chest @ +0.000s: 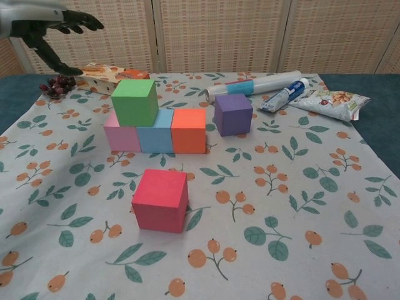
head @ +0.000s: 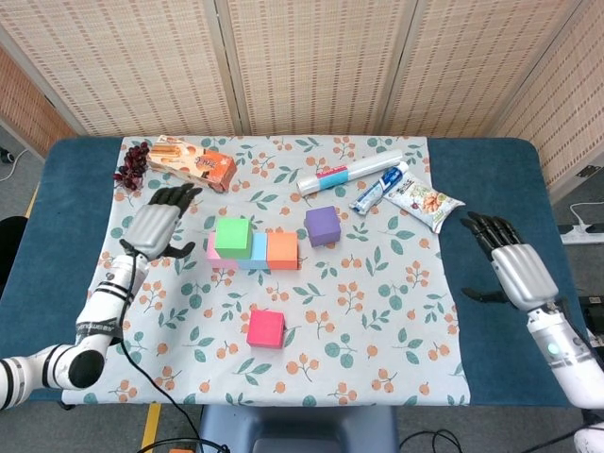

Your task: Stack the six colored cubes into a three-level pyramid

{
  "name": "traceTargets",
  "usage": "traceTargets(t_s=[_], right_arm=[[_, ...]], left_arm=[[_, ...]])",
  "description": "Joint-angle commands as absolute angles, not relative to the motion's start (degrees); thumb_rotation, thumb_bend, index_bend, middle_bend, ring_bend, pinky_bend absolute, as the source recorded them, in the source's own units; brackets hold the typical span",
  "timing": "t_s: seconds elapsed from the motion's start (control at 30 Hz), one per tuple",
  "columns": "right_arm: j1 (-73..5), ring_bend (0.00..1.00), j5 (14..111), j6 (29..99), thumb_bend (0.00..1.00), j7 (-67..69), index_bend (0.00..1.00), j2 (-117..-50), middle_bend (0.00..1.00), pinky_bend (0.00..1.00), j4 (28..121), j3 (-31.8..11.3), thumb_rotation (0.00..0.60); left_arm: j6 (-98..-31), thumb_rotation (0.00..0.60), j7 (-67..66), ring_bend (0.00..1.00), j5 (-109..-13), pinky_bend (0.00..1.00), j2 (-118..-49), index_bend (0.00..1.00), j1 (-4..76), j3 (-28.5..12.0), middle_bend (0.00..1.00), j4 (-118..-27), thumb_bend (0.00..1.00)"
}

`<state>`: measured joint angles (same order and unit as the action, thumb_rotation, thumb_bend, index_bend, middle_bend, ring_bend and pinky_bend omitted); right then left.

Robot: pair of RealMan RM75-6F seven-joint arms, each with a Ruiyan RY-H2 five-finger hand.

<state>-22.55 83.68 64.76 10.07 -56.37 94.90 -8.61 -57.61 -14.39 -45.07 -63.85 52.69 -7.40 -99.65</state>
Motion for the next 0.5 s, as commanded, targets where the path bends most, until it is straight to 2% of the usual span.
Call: traceTargets(t_s=[0.03, 0.23, 0.5], right_arm=[[-30.65, 0.00, 82.19, 54.80, 0.01, 13.08, 0.00, -61.09, 0.00, 0.00, 89.13, -10.56, 0.600], [-40.73, 0.00, 81.63, 44.11, 0.01, 15.88, 0.00, -70.08, 0.00, 0.00, 79.02, -12.24, 0.600], [-51.89, 0.00, 80.82, 34.94, 0.01, 18.72, 0.00, -83.19, 0.01, 0.00, 61.55, -13.79, 0.600]], left_arm=[[-63.77, 0.600, -8.82, 0.00, -54.38, 0.04, -62.46, 0.07, 44.55, -3.81, 0.05, -98.89, 0.32], [-66.02, 0.600, -5.65, 0.00, -60.28, 0.04, -62.97, 0.10, 39.42, -1.73, 0.07, -96.88, 0.32], [-66.69, 0.600, -1.89, 0.00, -65.15, 0.04, -62.24, 0.12, 35.33, -1.11, 0.07, -96.11, 0.32]])
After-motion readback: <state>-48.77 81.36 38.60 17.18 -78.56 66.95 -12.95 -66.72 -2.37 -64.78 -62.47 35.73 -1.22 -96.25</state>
